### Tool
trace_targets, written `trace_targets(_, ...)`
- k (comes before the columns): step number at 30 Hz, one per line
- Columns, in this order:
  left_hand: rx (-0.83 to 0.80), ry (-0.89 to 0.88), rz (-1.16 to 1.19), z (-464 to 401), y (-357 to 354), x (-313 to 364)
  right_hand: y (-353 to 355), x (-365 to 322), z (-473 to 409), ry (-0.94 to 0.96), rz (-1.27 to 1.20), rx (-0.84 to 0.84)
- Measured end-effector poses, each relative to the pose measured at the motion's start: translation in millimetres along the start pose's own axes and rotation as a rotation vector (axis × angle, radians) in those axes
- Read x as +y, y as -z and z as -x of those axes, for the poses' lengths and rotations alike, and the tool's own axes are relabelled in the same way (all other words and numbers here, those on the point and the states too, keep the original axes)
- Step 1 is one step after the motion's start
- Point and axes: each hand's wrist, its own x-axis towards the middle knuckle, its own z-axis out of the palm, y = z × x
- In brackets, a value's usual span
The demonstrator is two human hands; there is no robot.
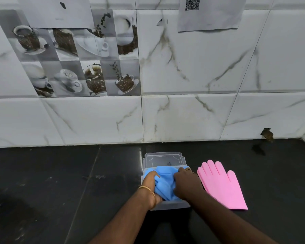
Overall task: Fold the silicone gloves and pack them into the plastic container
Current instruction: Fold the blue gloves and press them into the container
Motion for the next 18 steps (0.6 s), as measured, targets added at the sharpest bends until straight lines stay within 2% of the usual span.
trace_targets(2, -0.006, 0.050, -0.002, 0, -1, 2, -4, 0, -3, 0.004, 0.011, -0.031)
trace_targets(6, 0.127, 0.029, -0.154, -5, -5, 4, -12, 1, -6, 0.024, 0.012, -0.053)
trace_targets(10, 0.241, -0.043, -0.513, 7, -14, 8, -19, 0, -5, 0.042, 0.014, -0.052)
trace_targets(13, 0.269, 0.109, -0.837, 23, -22, 20, -21, 2, -5, 0.062, 0.009, -0.051)
trace_targets(14, 0.269, 0.171, -0.977, 33, -25, 28, -21, 3, -5, 0.066, 0.008, -0.047)
trace_targets(16, 0.340, 0.207, -1.448, 49, -33, 46, -21, 4, -5, 0.068, 0.004, -0.043)
trace_targets(17, 0.428, 0.154, -1.749, 56, -35, 53, -21, 3, -6, 0.068, 0.000, -0.045)
trace_targets(18, 0.542, 0.015, -2.043, 60, -38, 58, -21, 2, -6, 0.069, -0.008, -0.047)
